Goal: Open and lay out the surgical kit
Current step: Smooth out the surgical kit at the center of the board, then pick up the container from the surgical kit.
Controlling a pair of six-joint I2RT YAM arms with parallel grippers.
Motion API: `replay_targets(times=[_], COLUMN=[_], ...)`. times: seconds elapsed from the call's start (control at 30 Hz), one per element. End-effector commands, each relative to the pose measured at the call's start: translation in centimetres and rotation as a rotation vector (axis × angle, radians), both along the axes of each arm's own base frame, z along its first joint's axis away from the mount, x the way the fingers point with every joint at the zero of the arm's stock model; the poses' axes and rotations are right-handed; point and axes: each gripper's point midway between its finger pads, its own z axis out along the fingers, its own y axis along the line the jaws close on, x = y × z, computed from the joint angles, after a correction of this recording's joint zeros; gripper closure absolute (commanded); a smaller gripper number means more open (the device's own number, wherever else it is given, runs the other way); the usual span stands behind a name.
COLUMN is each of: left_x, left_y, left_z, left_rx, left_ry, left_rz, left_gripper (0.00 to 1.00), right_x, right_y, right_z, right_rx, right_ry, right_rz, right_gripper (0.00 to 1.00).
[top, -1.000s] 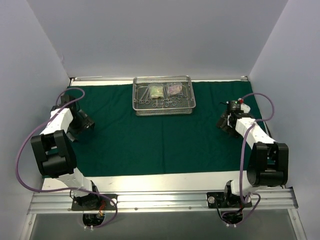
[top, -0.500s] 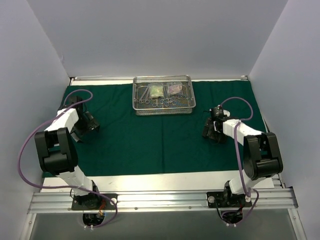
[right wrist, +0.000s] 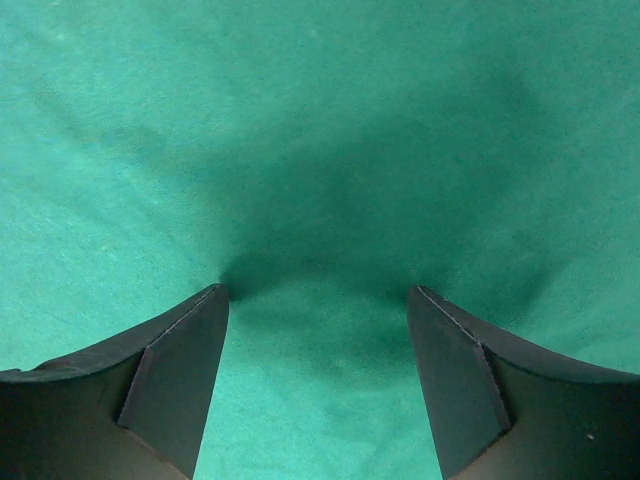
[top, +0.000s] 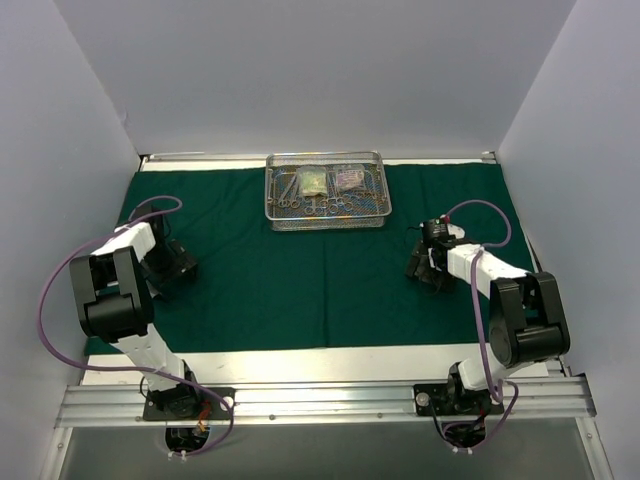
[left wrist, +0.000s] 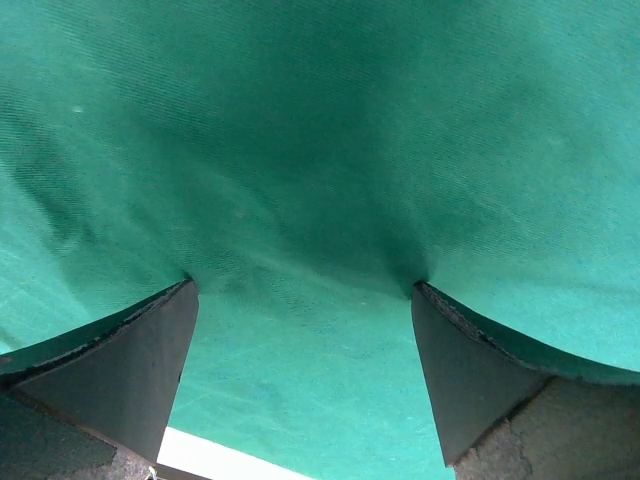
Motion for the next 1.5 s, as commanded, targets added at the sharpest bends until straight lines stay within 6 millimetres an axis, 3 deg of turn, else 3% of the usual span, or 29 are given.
replay_targets(times=[0.0,0.17,0.27,0.4,0.43,0.47,0.53,0.57,0.67,0.7,0.77,0.83,0.87,0.93,1.0,1.13,1.3,1.33,1.47], left_x=[-0.5,0.1,1.3,3.9,4.6,5.8,7.5,9.1,11.7,13.0,14.5,16.3,17.0,18.2,19.3,20.8,21.6,21.8,22.4], left_y=[1.6,1.7,1.6,1.0,0.7,0.4,-1.6,-2.3,-6.0,-8.4,-10.1,-12.7,-13.6,-15.9,-17.3,-21.1,-23.8,-24.1,-25.1], left_z=[-0.1,0.9,2.5,6.1,6.9,8.4,10.3,12.1,14.5,15.9,17.0,18.0,17.3,18.2,17.0,16.3,13.0,12.7,10.6], left_rx=[0.039,0.034,0.022,0.033,0.033,0.039,0.037,0.042,0.035,0.026,0.024,0.014,0.014,0.021,0.035,0.026,0.024,0.023,0.022], left_ry=[0.011,-0.006,-0.05,-0.153,-0.177,-0.221,-0.28,-0.34,-0.429,-0.474,-0.519,-0.558,-0.549,-0.585,-0.573,-0.593,-0.545,-0.545,-0.521], left_rz=[0.048,0.066,0.065,0.033,0.02,0.006,-0.06,-0.086,-0.185,-0.238,-0.276,-0.33,-0.351,-0.409,-0.443,-0.532,-0.605,-0.611,-0.631], left_gripper=[0.03,0.03,0.03,0.02,0.03,0.03,0.04,0.04,0.04,0.04,0.04,0.04,0.04,0.02,0.02,0.0,0.0,0.05,0.08], right_x=[-7.7,-8.1,-6.1,-0.6,1.9,3.1,6.5,7.7,11.8,12.8,15.3,16.8,17.8,18.8,19.8,20.4,20.5,20.5,21.0], right_y=[-0.7,-1.1,-2.4,-2.6,-2.2,-2.0,-0.8,-0.2,2.1,2.6,3.7,4.2,4.9,5.8,6.9,8.9,9.5,9.5,9.2], right_z=[-1.9,-1.3,1.0,6.0,8.2,8.9,11.5,11.6,13.5,13.9,14.7,14.7,14.1,12.6,12.4,10.2,8.0,7.2,6.1], right_rx=[-0.018,-0.025,-0.08,-0.096,-0.083,-0.079,-0.043,-0.024,0.046,0.054,0.076,0.087,0.099,0.127,0.144,0.172,0.163,0.161,0.137], right_ry=[0.265,0.275,0.191,-0.006,-0.092,-0.117,-0.211,-0.225,-0.312,-0.331,-0.381,-0.395,-0.383,-0.355,-0.367,-0.332,-0.298,-0.282,-0.267], right_rz=[-0.077,-0.12,-0.151,-0.13,-0.117,-0.1,-0.05,-0.021,0.062,0.077,0.119,0.142,0.164,0.201,0.234,0.292,0.301,0.301,0.303], right_gripper=[0.32,0.31,0.31,0.3,0.3,0.3,0.31,0.33,0.36,0.37,0.38,0.39,0.39,0.41,0.43,0.46,0.5,0.53,0.6])
